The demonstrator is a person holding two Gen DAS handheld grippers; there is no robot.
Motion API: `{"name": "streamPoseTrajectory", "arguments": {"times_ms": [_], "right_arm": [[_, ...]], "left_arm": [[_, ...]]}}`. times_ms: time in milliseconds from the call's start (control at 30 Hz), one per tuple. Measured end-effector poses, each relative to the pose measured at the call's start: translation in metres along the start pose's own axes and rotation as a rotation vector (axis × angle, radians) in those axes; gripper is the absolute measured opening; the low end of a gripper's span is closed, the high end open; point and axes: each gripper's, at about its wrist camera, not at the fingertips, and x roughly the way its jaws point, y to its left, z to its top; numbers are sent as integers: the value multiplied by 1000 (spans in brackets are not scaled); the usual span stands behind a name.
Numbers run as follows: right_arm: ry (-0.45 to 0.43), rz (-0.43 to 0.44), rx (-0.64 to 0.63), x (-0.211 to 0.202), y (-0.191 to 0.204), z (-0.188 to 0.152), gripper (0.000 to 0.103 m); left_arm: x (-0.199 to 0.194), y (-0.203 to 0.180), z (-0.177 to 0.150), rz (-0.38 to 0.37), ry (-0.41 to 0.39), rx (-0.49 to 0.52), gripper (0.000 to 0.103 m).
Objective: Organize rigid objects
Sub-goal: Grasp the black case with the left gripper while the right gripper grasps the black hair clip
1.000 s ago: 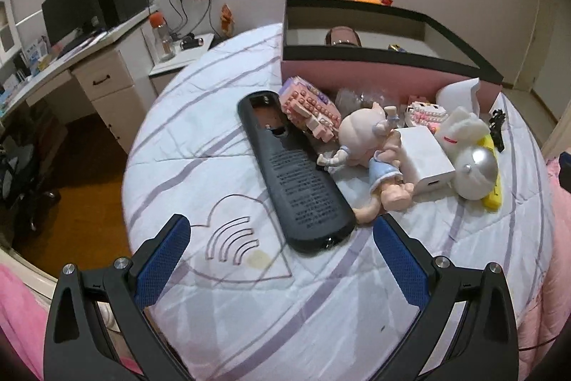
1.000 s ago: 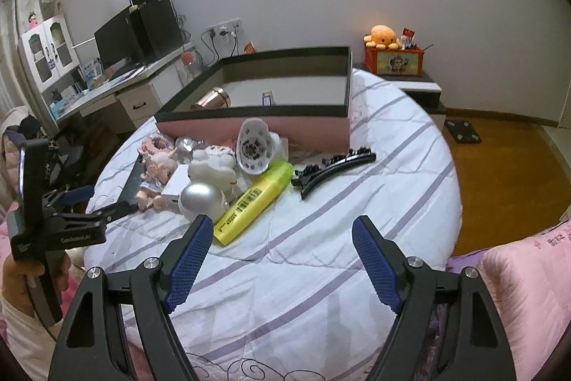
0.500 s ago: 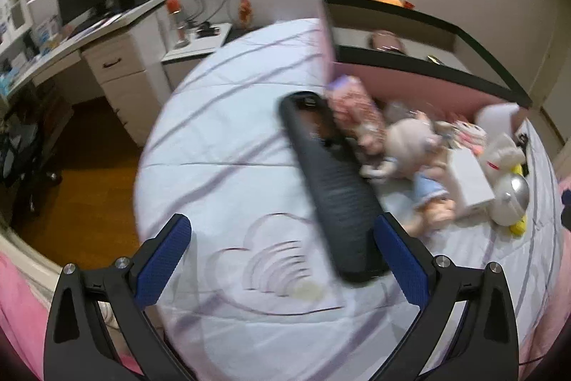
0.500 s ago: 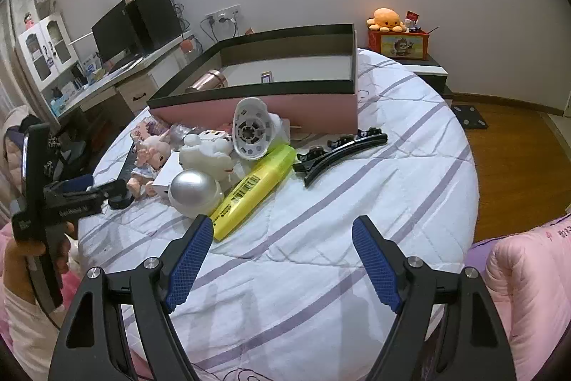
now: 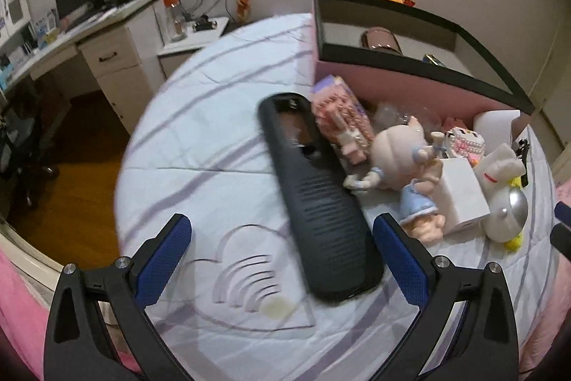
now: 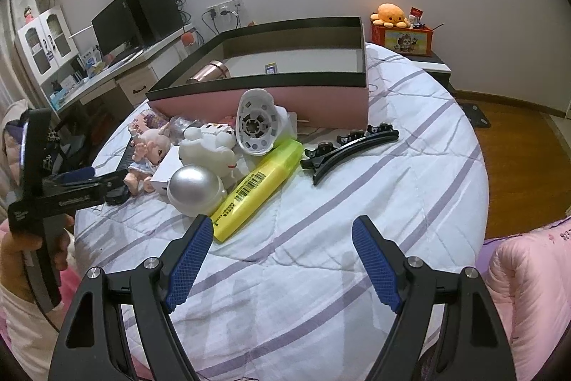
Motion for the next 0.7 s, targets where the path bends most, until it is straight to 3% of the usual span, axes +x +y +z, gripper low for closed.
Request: {"name": "streamPoseTrajectory", "arguments": {"times_ms": [167,233,433,533,700], "right_arm": [[12,-7,12,2,-6,-1,82],[14,-7,14,3,-6,-2,82],[20,-9,18,9,-7,-3,82],[26,-16,14,12,-5,-3,82],[37,-22,14,16,-6,-2,82]], "left_arm": [[10,-4,2,46,-3,10,103],[9,3,0,31,-6,0,102],[-1,26,-5,84,-9,-15,98],[1,35,-4,53,-8,-32,97],[12,26,8,-3,-28,26,71]]}}
